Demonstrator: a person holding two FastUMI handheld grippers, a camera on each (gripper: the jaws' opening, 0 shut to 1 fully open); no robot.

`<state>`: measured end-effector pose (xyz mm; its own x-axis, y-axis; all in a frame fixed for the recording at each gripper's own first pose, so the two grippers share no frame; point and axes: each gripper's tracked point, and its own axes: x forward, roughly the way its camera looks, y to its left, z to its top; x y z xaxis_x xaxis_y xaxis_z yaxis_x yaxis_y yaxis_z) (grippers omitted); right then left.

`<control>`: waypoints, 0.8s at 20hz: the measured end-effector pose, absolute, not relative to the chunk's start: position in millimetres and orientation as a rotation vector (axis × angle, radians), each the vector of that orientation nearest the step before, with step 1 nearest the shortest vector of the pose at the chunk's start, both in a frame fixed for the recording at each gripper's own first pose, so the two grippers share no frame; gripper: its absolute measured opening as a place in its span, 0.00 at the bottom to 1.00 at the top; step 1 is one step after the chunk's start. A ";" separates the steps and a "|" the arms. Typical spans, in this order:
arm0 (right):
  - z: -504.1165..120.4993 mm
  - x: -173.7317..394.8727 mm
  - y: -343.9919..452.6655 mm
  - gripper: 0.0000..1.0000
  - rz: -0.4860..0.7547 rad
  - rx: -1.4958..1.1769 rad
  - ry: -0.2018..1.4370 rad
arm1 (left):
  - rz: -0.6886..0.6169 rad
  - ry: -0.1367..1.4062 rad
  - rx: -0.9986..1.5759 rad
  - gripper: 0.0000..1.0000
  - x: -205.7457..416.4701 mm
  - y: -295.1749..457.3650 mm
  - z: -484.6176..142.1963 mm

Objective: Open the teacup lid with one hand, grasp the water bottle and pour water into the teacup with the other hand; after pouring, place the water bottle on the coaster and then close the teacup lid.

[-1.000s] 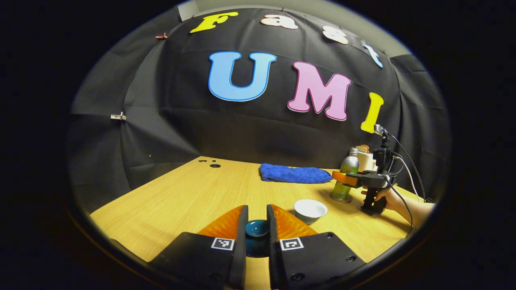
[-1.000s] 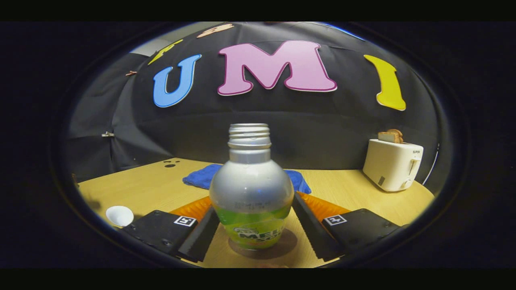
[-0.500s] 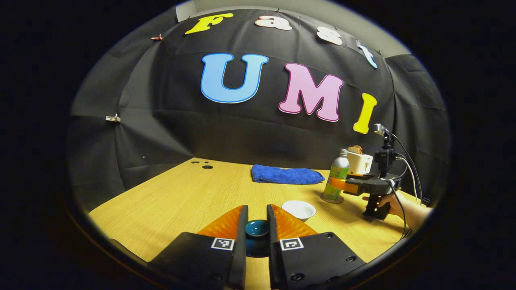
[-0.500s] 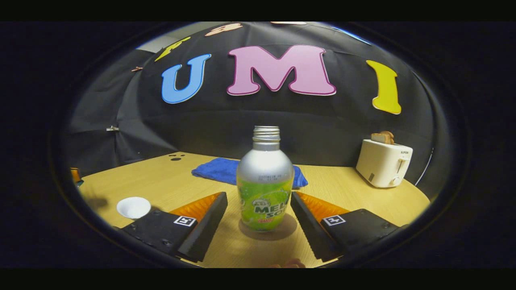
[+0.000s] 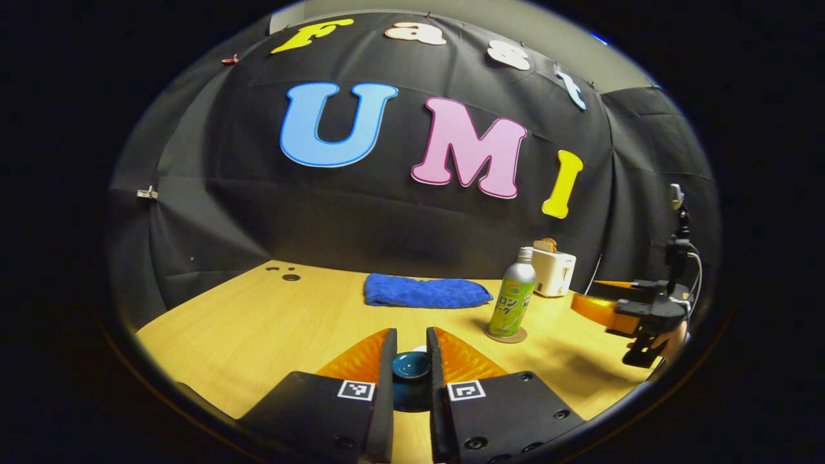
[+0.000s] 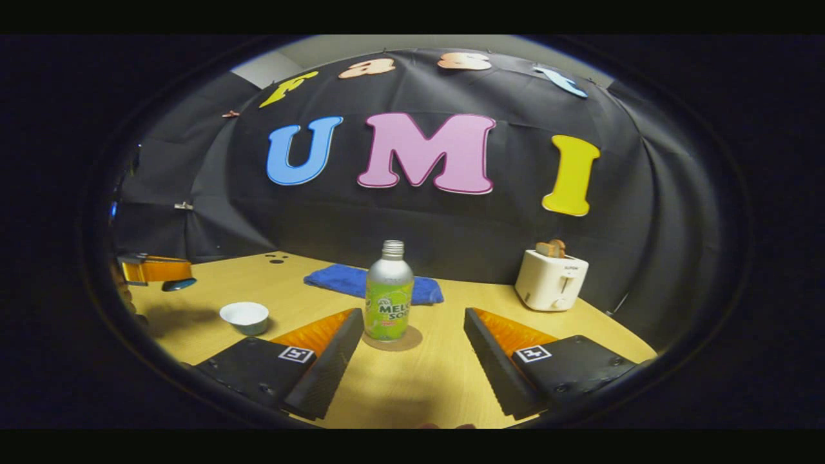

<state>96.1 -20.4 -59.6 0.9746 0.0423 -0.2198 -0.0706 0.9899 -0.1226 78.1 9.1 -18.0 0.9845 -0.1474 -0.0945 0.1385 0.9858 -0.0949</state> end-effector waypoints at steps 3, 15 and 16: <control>-54.3 67.8 -42.7 0.97 0.015 -0.054 0.243 | -0.171 0.124 -0.068 0.27 104.4 -12.6 -27.3; -88.6 45.5 -48.3 0.99 0.019 0.054 0.304 | -0.151 0.271 -0.026 0.27 153.5 -31.8 -83.2; -92.2 44.2 -46.1 0.99 0.027 0.054 0.313 | -0.147 0.265 -0.019 0.27 155.0 -32.4 -82.5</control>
